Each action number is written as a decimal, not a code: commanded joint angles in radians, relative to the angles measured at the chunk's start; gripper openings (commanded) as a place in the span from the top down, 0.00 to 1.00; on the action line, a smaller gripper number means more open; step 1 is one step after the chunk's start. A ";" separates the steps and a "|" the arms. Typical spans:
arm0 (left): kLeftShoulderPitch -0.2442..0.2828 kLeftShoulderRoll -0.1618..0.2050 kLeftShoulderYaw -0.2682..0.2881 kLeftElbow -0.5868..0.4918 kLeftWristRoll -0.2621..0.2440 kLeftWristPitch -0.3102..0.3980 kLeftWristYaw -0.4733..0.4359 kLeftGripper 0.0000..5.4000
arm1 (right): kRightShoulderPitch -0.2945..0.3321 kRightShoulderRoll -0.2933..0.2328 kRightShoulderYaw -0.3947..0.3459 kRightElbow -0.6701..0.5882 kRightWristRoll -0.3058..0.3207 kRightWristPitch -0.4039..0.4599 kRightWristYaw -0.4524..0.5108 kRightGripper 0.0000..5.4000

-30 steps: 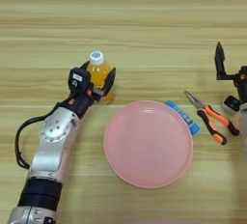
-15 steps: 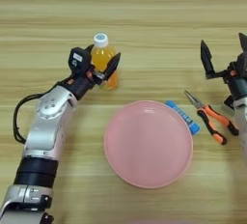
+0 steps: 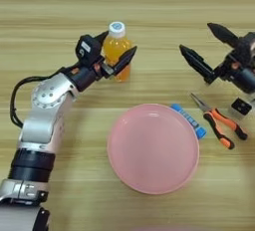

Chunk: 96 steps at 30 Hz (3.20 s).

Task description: Move the objects on the table

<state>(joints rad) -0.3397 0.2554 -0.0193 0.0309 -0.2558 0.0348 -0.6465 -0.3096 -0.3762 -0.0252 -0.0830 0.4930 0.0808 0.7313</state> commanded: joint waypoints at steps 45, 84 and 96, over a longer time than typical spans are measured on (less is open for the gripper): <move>-0.031 -0.029 -0.125 -0.236 -0.113 0.191 -0.084 0.34 | -0.152 0.047 0.242 0.053 -0.238 0.028 0.145 0.23; 0.021 -0.036 -0.099 -0.279 -0.175 0.040 -0.136 0.01 | -0.153 0.079 0.168 0.067 -0.190 0.026 0.143 0.35; 0.046 -0.035 -0.059 -0.343 -0.252 0.024 -0.128 0.00 | -0.138 0.083 0.099 0.123 -0.189 -0.002 0.105 0.35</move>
<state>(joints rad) -0.2972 0.2172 -0.0921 -0.2946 -0.4877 0.0689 -0.7767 -0.4350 -0.2977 0.1006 0.0353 0.2957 0.1079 0.8542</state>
